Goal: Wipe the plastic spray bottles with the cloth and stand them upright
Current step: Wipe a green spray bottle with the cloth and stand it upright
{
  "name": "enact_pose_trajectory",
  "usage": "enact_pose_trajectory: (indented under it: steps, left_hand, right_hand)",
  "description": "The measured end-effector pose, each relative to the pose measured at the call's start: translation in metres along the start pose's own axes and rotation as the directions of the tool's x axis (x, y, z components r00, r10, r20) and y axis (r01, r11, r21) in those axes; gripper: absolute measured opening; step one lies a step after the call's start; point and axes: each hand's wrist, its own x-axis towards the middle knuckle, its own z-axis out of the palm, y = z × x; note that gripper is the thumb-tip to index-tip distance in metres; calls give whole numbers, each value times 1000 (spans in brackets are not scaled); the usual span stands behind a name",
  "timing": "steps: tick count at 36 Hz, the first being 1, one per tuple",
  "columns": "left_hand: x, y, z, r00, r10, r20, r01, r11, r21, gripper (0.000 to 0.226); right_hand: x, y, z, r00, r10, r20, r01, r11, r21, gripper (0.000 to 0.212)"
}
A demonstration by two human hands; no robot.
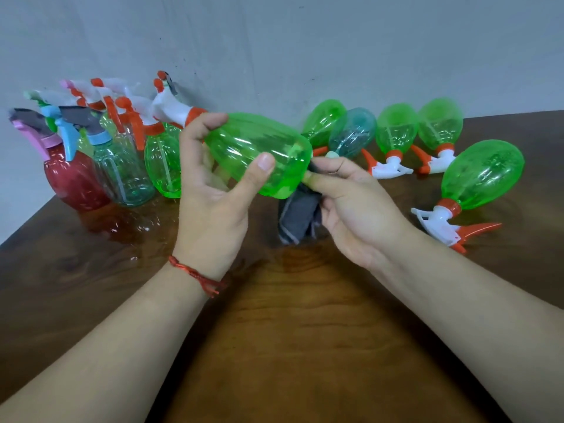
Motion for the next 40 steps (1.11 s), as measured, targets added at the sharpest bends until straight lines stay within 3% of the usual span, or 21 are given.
enact_pose_trajectory:
  steps: [4,7,10,12,17,21,26,28,31,33,37,40]
  left_hand:
    - [4,-2,-6,998,-21,-65,25,998,62,54]
    - [6,-5,-10,997,-31,-65,42,983,180,53]
    - [5,-7,-12,997,-69,19,61,956,288,57]
    - [4,-4,-10,996,-75,50,55,945,322,63]
    - [1,0,-11,998,-6,-58,21,965,262,83]
    - [0,-1,-7,987,-107,-122,134,961,243,92]
    - [7,-4,-9,971,-228,-67,237,933,270,104]
    - [5,-2,-8,966,-254,-57,257,897,361,110]
    - [-1,-1,-5,968,-250,-15,221,821,526,120]
    - [-4,-1,-3,968,-251,28,185,778,600,126]
    - [-10,0,9,965,-242,103,107,718,688,125]
    - [-14,2,15,963,-229,140,56,682,730,125]
  right_hand:
    - [-4,1,4,996,70,52,-67,996,-52,25]
    - [-1,-9,2,997,-75,6,75,996,-53,22]
    - [-2,-12,-2,960,-279,32,277,922,-271,22]
    - [-6,-7,-2,940,-333,72,335,867,-368,22]
    - [-8,2,0,973,-216,79,230,931,-283,21]
    - [-9,3,0,983,-151,102,173,954,-247,22]
    - [-7,-10,-1,959,-265,101,283,909,-306,21]
    - [-4,-17,-4,904,-418,93,419,817,-396,23]
    - [-1,-26,-10,741,-648,175,600,523,-606,24]
    - [0,-28,-13,638,-724,262,663,344,-665,24]
    - [0,-24,-13,499,-725,474,704,19,-710,20]
    - [7,-25,-15,467,-673,573,664,-161,-730,18]
